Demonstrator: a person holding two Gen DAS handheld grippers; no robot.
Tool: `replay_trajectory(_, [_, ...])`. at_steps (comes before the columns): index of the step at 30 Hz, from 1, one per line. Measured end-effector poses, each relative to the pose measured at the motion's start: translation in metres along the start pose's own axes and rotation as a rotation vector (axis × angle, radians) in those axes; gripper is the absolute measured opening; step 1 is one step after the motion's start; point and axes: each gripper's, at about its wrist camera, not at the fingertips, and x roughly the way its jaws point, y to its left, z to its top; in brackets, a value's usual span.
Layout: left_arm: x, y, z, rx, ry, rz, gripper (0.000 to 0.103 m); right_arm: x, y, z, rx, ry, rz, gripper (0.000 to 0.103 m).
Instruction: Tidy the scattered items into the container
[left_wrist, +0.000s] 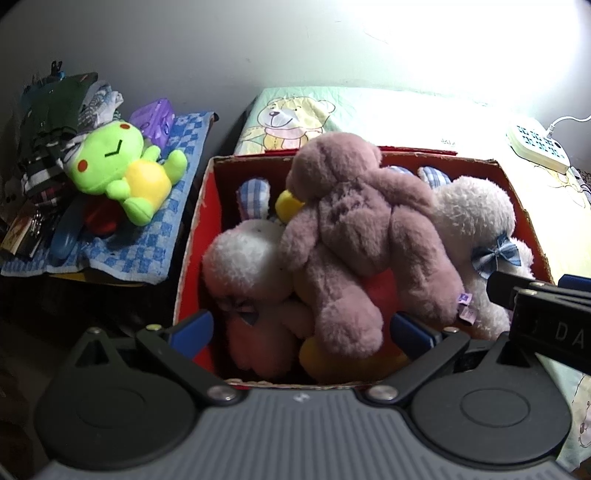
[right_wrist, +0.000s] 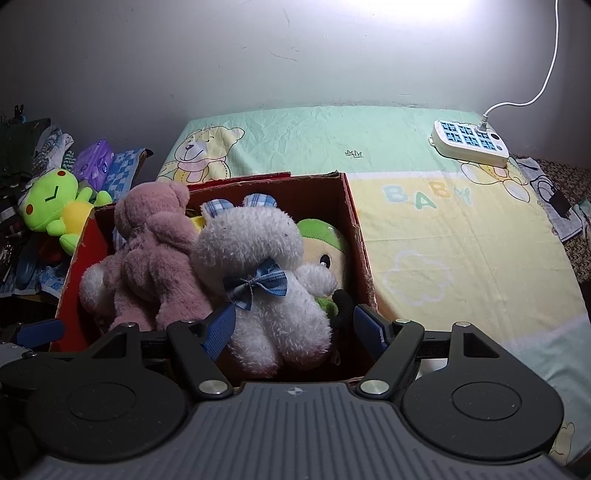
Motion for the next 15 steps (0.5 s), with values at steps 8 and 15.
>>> replay_trajectory(8, [-0.001,0.002,0.008,0.004,-0.006,-0.009,0.102,-0.002,0.002,0.006,0.005,-0.02,-0.001,0.074])
replay_trajectory(15, [-0.002,0.002,0.012,0.009,-0.015,-0.012,0.102,-0.002,0.003,0.01,0.006,-0.03,-0.008,0.074])
